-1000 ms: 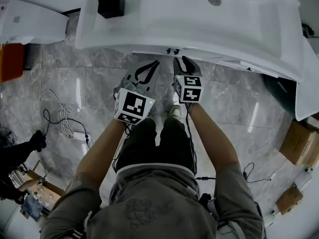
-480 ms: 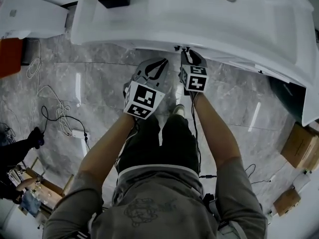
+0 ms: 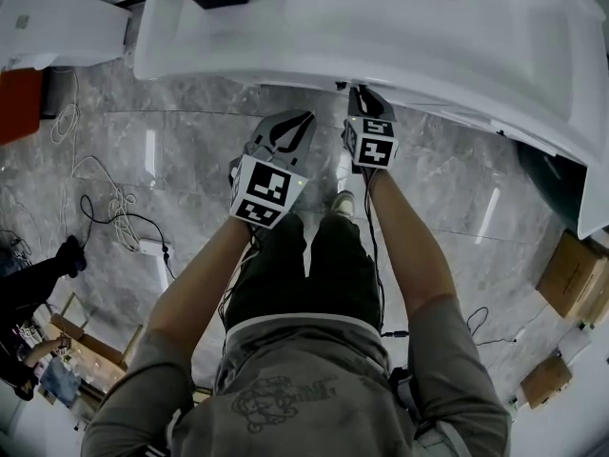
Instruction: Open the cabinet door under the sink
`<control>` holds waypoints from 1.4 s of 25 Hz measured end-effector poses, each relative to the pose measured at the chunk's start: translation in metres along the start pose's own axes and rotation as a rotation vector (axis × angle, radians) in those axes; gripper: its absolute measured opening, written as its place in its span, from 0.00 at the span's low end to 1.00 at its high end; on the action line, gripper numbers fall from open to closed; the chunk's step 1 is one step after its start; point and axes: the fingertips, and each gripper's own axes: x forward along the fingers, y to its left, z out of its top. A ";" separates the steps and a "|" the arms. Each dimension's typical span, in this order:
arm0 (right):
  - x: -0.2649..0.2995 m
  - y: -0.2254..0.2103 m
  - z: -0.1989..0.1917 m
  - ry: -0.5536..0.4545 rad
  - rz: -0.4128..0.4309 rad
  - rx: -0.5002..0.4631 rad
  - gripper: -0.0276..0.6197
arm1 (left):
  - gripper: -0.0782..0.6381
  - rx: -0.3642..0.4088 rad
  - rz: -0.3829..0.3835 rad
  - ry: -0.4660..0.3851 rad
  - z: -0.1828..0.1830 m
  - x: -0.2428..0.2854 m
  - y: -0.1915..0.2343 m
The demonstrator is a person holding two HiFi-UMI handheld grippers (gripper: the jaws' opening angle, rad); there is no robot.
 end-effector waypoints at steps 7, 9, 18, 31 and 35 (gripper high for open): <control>-0.027 0.014 -0.025 0.005 0.054 -0.032 0.13 | 0.14 0.009 -0.039 0.013 0.000 0.000 -0.018; -0.035 0.016 -0.033 0.005 0.074 -0.046 0.13 | 0.14 0.015 -0.068 0.018 0.002 -0.001 -0.031; -0.080 0.015 -0.075 0.007 0.135 -0.130 0.13 | 0.14 0.051 -0.141 0.074 -0.014 -0.002 -0.092; -0.159 -0.021 -0.150 0.033 0.157 -0.241 0.13 | 0.14 0.133 -0.195 0.145 -0.021 -0.012 -0.157; -0.199 -0.062 -0.179 0.036 0.135 -0.192 0.13 | 0.14 0.163 -0.280 0.135 -0.014 -0.005 -0.204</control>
